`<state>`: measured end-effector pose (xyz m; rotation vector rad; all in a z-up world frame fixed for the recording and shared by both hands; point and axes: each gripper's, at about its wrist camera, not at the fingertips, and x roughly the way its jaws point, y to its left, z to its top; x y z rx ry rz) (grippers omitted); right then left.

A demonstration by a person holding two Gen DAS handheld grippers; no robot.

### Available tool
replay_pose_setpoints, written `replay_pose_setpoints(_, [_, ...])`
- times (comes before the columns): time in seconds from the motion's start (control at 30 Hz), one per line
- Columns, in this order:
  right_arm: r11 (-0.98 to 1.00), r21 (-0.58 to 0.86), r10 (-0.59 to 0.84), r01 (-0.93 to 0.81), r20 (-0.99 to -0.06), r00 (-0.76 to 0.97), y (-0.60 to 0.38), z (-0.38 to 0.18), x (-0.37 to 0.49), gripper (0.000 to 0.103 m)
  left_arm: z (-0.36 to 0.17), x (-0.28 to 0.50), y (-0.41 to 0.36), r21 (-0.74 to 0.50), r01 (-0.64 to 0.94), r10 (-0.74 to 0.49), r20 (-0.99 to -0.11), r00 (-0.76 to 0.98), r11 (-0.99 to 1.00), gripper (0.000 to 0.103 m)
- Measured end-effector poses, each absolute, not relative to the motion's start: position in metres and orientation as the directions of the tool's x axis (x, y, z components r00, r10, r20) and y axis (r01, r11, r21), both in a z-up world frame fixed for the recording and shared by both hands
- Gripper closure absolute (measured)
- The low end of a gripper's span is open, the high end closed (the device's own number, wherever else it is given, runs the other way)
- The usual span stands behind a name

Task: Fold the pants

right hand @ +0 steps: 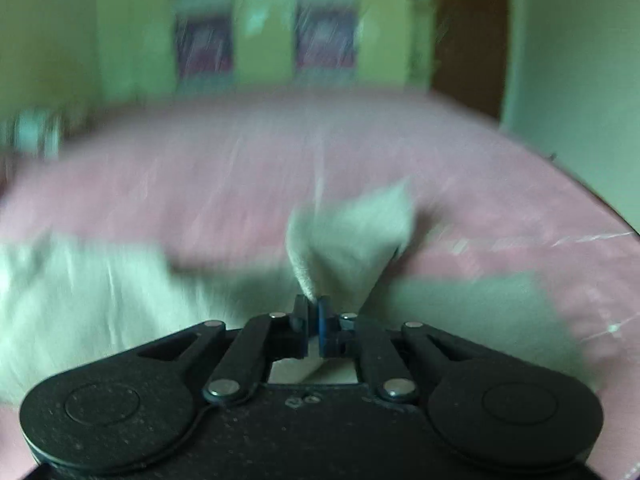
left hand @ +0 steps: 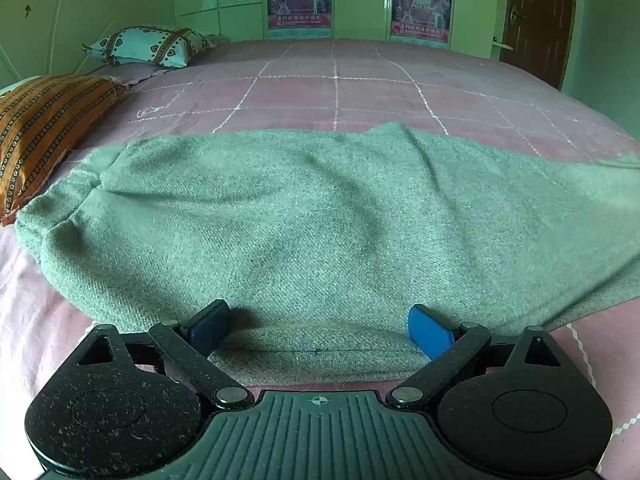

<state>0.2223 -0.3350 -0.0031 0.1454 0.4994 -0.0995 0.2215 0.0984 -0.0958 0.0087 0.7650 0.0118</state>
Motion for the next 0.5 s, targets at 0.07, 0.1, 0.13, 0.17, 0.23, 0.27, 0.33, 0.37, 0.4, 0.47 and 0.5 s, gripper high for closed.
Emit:
replay_pose_setpoints(0.07, [0.961,0.217,-0.05,0.17,-0.469,0.882,-0.348,-0.007,0.191,0.103,-0.096,0.222,0.098,0.008,-0.005,0.009,-0.694,0.72,1.0,0.007])
replay_pose_setpoints(0.1, [0.937,0.274,-0.058,0.219,-0.495,0.867,-0.357,-0.023,0.179,0.103,-0.096,0.222,0.098,0.008,-0.003,0.008,-0.694,0.72,1.0,0.007])
replay_pose_setpoints(0.13, [0.917,0.3,-0.062,0.263,-0.543,0.837,-0.363,-0.041,0.176,0.103,-0.096,0.223,0.098,0.009,-0.002,0.008,-0.695,0.719,1.0,0.006])
replay_pose_setpoints(0.17, [0.907,0.3,-0.053,0.294,-0.613,0.788,-0.369,-0.063,0.179,0.098,-0.096,0.223,0.098,0.01,-0.001,0.008,-0.696,0.718,1.0,0.006])
replay_pose_setpoints(0.23, [0.884,0.367,-0.007,0.288,-0.607,0.795,-0.383,-0.076,0.174,0.098,-0.096,0.223,0.098,0.008,0.001,0.005,-0.697,0.717,1.0,0.006])
replay_pose_setpoints(0.27, [0.888,0.357,-0.024,0.291,-0.595,0.804,-0.384,-0.069,0.174,0.087,-0.096,0.222,0.099,0.006,0.0,0.004,-0.696,0.718,1.0,0.006])
replay_pose_setpoints(0.33, [0.923,0.288,-0.055,0.255,-0.555,0.83,-0.376,-0.053,0.177,0.084,-0.097,0.223,0.097,0.009,-0.001,0.006,-0.697,0.717,1.0,0.005])
replay_pose_setpoints(0.37, [0.948,0.232,-0.062,0.217,-0.536,0.842,-0.369,-0.045,0.181,0.084,-0.097,0.224,0.096,0.011,0.001,0.007,-0.697,0.717,1.0,0.003])
replay_pose_setpoints(0.4, [0.966,0.173,-0.073,0.191,-0.527,0.847,-0.362,-0.041,0.187,0.082,-0.098,0.224,0.095,0.016,0.002,0.01,-0.697,0.717,1.0,0.003])
replay_pose_setpoints(0.47, [0.992,0.012,-0.097,0.123,-0.546,0.832,-0.344,-0.037,0.208,0.078,-0.098,0.224,0.094,0.019,0.002,0.012,-0.697,0.717,1.0,0.003])
replay_pose_setpoints(0.5, [0.994,-0.061,-0.112,0.094,-0.557,0.823,-0.338,-0.039,0.216,0.078,-0.098,0.224,0.095,0.015,0.002,0.009,-0.697,0.717,1.0,0.003])
